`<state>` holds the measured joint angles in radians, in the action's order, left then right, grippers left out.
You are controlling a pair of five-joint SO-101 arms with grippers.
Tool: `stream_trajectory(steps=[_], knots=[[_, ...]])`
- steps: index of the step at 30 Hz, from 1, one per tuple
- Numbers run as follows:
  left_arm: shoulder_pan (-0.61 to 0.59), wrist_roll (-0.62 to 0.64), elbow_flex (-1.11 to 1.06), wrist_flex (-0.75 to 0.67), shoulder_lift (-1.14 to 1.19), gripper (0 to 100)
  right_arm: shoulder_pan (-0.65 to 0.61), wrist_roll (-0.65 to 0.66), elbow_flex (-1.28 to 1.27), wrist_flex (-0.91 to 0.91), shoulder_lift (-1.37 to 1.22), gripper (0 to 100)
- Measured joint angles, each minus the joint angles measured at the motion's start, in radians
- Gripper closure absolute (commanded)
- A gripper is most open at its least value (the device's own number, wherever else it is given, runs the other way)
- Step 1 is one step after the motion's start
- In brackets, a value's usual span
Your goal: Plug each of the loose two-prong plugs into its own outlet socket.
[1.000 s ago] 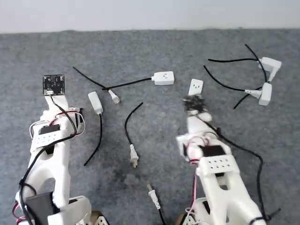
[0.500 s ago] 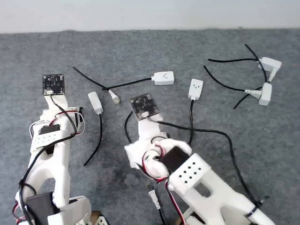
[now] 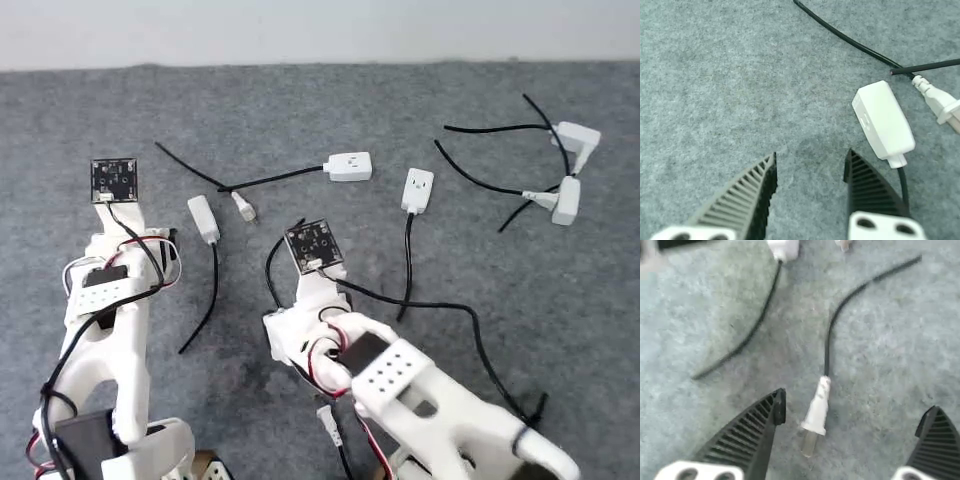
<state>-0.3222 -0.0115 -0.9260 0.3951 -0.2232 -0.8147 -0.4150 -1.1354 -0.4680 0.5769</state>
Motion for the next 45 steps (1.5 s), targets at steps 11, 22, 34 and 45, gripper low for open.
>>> stream_trajectory(steps=[11,22,34,45], knots=[[0.0,0.0,0.0,0.0,0.0,78,-0.002,-0.006,0.153,0.0,-0.387,61.5],[0.0,0.0,0.0,0.0,0.0,78,-0.002,0.084,0.212,0.0,-0.483,82.4],[0.0,0.0,0.0,0.0,0.0,78,0.051,0.092,0.221,0.003,-0.483,99.0],[0.0,0.0,0.0,0.0,0.0,78,0.051,0.092,0.221,0.002,-0.488,99.0]])
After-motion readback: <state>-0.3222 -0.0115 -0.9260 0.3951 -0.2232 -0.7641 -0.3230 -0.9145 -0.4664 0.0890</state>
